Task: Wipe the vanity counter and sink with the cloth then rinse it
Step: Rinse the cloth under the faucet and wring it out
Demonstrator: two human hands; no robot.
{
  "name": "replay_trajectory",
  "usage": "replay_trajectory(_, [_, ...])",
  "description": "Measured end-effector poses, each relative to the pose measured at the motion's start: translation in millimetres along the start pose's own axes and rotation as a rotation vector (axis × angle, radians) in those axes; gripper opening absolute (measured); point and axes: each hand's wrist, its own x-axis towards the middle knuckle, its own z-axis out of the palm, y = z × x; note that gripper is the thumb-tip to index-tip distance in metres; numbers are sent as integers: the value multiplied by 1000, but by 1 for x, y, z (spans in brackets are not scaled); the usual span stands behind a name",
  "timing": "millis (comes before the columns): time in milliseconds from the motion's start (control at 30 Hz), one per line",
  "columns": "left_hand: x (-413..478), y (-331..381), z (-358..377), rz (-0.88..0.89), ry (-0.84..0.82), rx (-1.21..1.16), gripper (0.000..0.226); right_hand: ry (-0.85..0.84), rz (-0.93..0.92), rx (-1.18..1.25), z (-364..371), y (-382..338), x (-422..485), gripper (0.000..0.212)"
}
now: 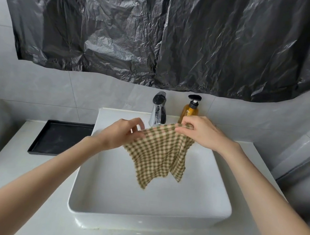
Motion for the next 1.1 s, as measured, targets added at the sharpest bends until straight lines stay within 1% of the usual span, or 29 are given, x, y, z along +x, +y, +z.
replay_trajectory(100, [0,-6,-4,-84,-14,12,8,-26,17,-29,3,1,-1,27])
replay_trajectory(167, [3,-4,-7,-173,6,-60,8,-5,23,-22,4,3,-1,29])
replay_trajectory(233, [6,1,-11,-313,29,-249,9,63,69,20,4,6,0,35])
replay_trajectory(300, [6,6,-16,-460,37,-496,11,118,181,109,5,7,1,35])
replay_trajectory(367, [4,13,-18,-555,25,-707,11,95,316,333,12,3,2,30])
replay_trajectory(433, [2,21,-14,-609,3,-907,10,13,423,667,21,-6,2,25])
replay_trajectory(500, [1,28,-5,-617,-28,-1060,10,-50,437,927,32,-19,1,17])
replay_trajectory(533, [1,32,0,-611,-42,-1098,9,-62,418,995,38,-26,0,17])
replay_trajectory(600, [3,38,11,-601,-44,-1133,5,-68,360,1028,51,-36,-1,24])
replay_trajectory(733, [5,45,19,-627,48,-1131,7,-87,225,895,66,-44,-3,44])
replay_trajectory(800, [2,50,12,-617,28,-1199,16,-9,202,856,68,-44,-5,58])
replay_trajectory(833, [0,53,8,-601,-23,-1207,23,49,202,838,68,-44,-5,59])
replay_trajectory(900, [-4,56,-1,-555,-113,-1116,36,122,200,824,66,-42,-5,44])
replay_trajectory(933, [-4,56,-4,-521,-101,-1031,37,129,201,830,63,-42,-5,37])
replay_trajectory(967, [-5,55,-7,-480,-36,-933,36,134,202,835,58,-42,-4,33])
replay_trajectory(1033, [-6,48,-7,-397,173,-741,24,140,192,843,47,-42,-1,28])
replay_trajectory(1067, [-6,41,-5,-366,219,-677,28,136,190,862,41,-44,0,26])
replay_trajectory(1100, [-8,35,-1,-346,190,-648,47,126,189,893,35,-46,2,24])
